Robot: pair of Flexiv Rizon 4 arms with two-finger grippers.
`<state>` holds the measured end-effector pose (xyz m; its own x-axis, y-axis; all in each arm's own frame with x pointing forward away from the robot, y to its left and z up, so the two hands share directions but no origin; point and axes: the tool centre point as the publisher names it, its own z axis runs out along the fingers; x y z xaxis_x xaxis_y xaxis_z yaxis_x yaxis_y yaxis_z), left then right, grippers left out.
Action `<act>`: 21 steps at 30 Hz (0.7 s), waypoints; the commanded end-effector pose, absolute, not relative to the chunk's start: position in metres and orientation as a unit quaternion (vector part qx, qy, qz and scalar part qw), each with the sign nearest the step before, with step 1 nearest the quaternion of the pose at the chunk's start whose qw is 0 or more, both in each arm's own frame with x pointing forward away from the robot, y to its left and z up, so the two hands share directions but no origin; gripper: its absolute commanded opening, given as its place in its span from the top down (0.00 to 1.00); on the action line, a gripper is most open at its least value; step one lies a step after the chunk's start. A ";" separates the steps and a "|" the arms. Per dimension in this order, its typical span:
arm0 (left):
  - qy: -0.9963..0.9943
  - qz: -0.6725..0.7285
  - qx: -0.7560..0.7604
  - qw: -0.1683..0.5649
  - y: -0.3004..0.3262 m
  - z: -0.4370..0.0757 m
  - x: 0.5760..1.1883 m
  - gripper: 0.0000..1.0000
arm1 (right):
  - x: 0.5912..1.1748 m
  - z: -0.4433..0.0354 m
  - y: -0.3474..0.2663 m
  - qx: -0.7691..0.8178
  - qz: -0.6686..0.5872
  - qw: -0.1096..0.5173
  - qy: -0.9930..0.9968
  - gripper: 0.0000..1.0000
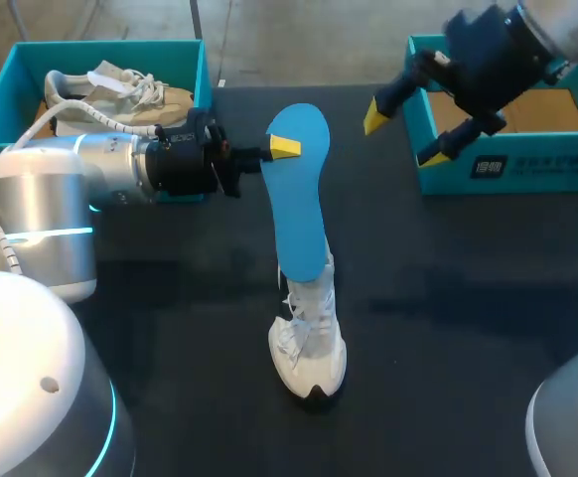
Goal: Take the shoe out of the shoebox, open the shoe tongue, remove and reinsert the insole, then place the shoe into the shoebox
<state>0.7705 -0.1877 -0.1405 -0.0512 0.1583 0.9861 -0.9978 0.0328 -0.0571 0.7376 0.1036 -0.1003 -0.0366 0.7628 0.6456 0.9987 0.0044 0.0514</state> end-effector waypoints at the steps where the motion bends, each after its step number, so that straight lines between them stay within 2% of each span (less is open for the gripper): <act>1: -0.482 0.542 0.436 0.533 -0.188 -0.141 0.770 1.00 | 0.737 -0.110 0.099 -0.617 -0.359 0.304 -0.631 0.00; 9: -0.482 0.542 0.436 0.533 -0.188 -0.141 0.770 1.00 | 0.735 -0.114 0.090 -0.603 -0.411 0.307 -0.611 0.00; 21: -0.482 0.542 0.436 0.533 -0.188 -0.141 0.770 1.00 | 0.733 -0.127 0.079 -0.534 -0.474 0.347 -0.608 0.00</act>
